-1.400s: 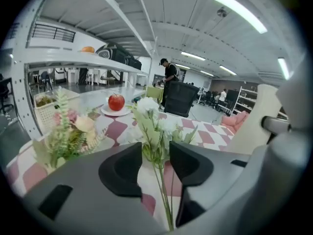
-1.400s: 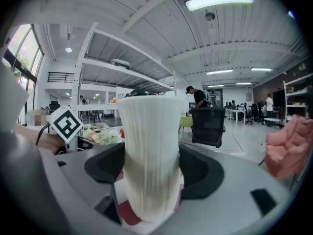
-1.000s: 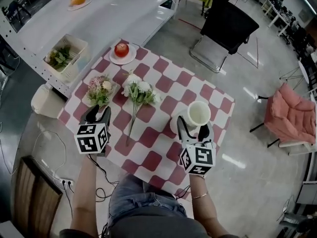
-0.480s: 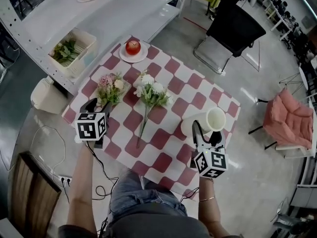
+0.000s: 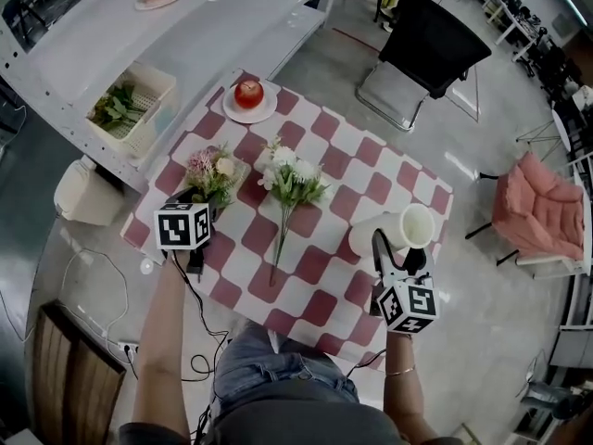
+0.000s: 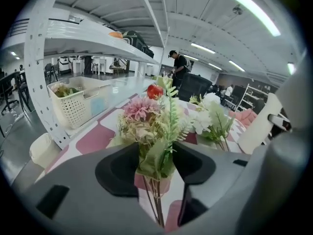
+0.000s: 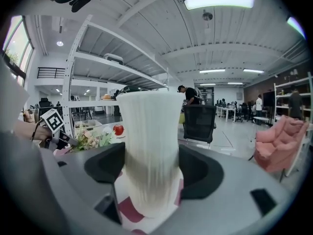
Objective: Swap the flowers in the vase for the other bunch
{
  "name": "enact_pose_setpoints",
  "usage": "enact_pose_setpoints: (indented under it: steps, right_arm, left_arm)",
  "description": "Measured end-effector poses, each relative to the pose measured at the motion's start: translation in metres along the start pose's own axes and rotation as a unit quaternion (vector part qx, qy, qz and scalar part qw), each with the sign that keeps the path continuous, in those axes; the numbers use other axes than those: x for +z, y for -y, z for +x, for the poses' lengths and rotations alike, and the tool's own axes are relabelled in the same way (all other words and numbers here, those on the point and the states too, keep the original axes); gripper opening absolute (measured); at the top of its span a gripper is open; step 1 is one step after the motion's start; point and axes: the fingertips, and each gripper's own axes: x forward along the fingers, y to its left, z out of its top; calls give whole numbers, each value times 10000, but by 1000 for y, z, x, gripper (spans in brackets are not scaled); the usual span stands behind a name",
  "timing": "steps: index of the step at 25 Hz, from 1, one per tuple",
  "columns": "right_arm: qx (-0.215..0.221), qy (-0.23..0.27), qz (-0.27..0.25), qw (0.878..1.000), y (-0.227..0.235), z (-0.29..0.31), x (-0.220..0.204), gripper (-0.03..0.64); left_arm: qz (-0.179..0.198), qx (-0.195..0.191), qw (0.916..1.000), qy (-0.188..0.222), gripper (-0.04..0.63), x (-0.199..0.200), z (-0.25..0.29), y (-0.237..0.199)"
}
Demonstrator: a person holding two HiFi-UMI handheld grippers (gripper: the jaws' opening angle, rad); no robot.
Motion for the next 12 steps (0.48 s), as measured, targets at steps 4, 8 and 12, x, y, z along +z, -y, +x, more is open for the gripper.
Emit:
enact_pose_setpoints:
  steps: [4, 8, 12]
  right_arm:
    - [-89, -17, 2, 10000, -1, 0, 0, 348]
    - [-148, -26, -9, 9999, -2, 0, 0, 348]
    - [-219, -18, -7, 9998, -2, 0, -1, 348]
  left_arm:
    - [63, -66, 9998, -197, 219, -3, 11, -3]
    - [132, -31, 9989, -443, 204, -9, 19, -5]
    - [486, 207, 9959, -738, 181, -17, 28, -3]
